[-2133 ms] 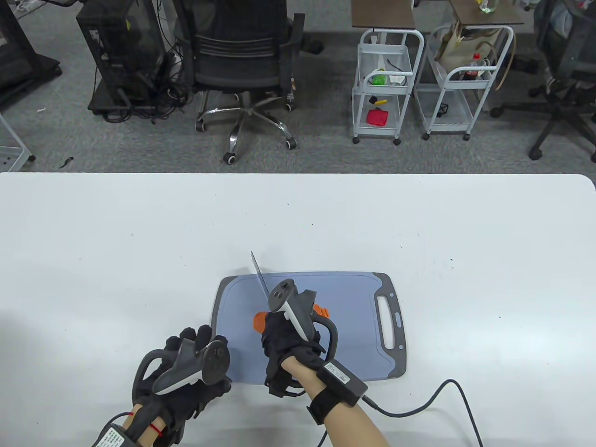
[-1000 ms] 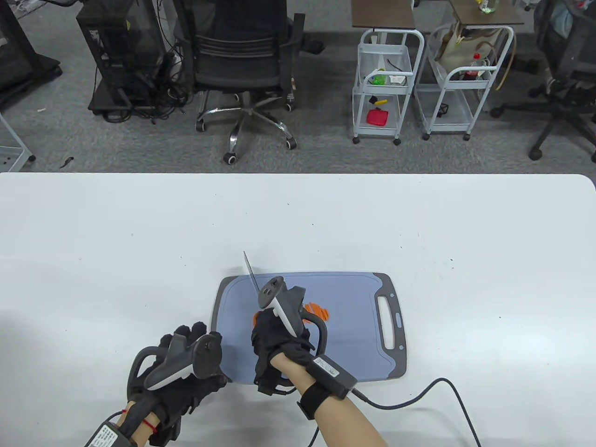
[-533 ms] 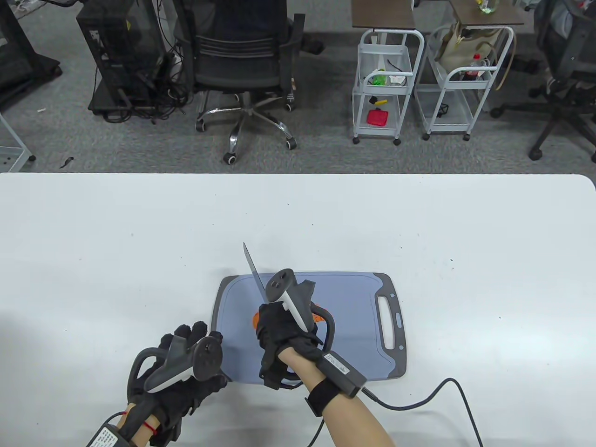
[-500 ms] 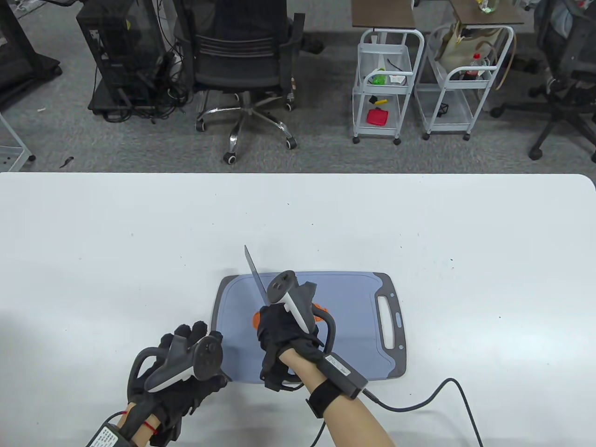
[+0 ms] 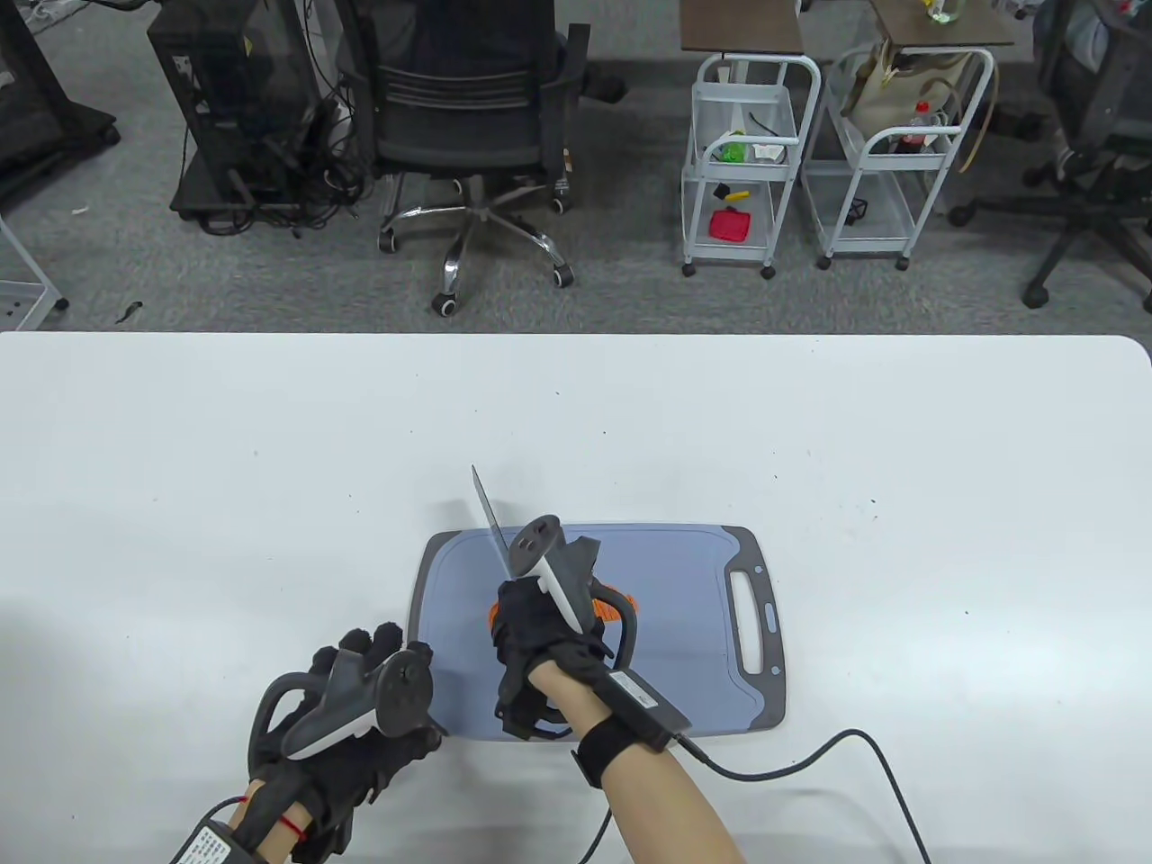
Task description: Chop plasticine discs into granules with repetitive downward strikes
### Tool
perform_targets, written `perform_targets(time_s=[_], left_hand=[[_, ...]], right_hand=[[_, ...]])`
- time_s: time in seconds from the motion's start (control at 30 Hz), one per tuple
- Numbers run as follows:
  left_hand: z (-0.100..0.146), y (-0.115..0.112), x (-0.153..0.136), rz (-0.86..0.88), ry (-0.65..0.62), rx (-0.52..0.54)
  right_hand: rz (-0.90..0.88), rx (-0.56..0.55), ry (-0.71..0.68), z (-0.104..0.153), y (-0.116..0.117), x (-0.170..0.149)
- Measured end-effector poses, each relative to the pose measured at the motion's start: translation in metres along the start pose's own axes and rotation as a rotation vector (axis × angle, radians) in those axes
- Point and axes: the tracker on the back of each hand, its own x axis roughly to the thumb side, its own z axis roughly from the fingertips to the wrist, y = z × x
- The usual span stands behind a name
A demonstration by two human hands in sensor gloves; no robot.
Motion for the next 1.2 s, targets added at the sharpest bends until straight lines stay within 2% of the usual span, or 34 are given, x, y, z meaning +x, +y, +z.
perform_targets(time_s=[0.13, 0.2, 0.27, 0.37, 0.53, 0.6, 0.7, 0.8, 0.87, 0.9, 0.93, 0.97, 1.13, 1.2], left_hand=[[0.000, 0.001, -0.001, -0.022, 0.015, 0.005], [0.001, 0.000, 0.001, -0.033, 0.009, 0.003], [0.001, 0.000, 0.003, -0.035, 0.003, 0.003], [0.002, 0.000, 0.005, -0.047, -0.001, 0.004], [0.002, 0.000, 0.003, -0.027, 0.001, 0.002], [0.002, 0.000, 0.002, -0.019, 0.006, -0.001], [0.001, 0.000, 0.001, -0.021, 0.010, -0.002], [0.001, 0.000, 0.001, -0.029, 0.010, -0.001], [0.001, 0.000, 0.003, -0.035, 0.006, -0.004], [0.001, -0.001, 0.003, -0.037, 0.005, -0.004], [0.001, -0.001, 0.004, -0.037, 0.004, -0.006], [0.001, -0.001, 0.003, -0.035, 0.007, -0.009], [0.002, -0.001, 0.003, -0.037, 0.008, -0.008], [0.001, -0.001, 0.002, -0.026, 0.010, -0.017]], right_hand=[[0.029, 0.067, 0.012, 0.012, -0.001, 0.001], [0.048, 0.065, 0.013, 0.012, 0.005, 0.003], [0.063, 0.134, 0.069, 0.004, 0.017, 0.004], [0.074, 0.068, 0.065, 0.000, 0.018, 0.011], [0.123, 0.080, 0.065, -0.012, 0.010, 0.026], [0.072, 0.104, 0.038, -0.005, 0.001, 0.022], [0.068, 0.079, -0.013, 0.013, -0.006, 0.015], [0.091, 0.093, 0.012, 0.019, 0.000, 0.007], [0.111, 0.101, 0.036, 0.013, 0.012, 0.001], [0.115, 0.051, 0.033, 0.015, 0.011, -0.001], [0.067, 0.046, 0.044, 0.008, 0.017, 0.000], [0.065, 0.093, 0.049, 0.005, 0.015, 0.001], [0.055, 0.123, 0.055, -0.014, 0.008, 0.012], [0.023, 0.132, 0.047, -0.009, 0.004, 0.011]])
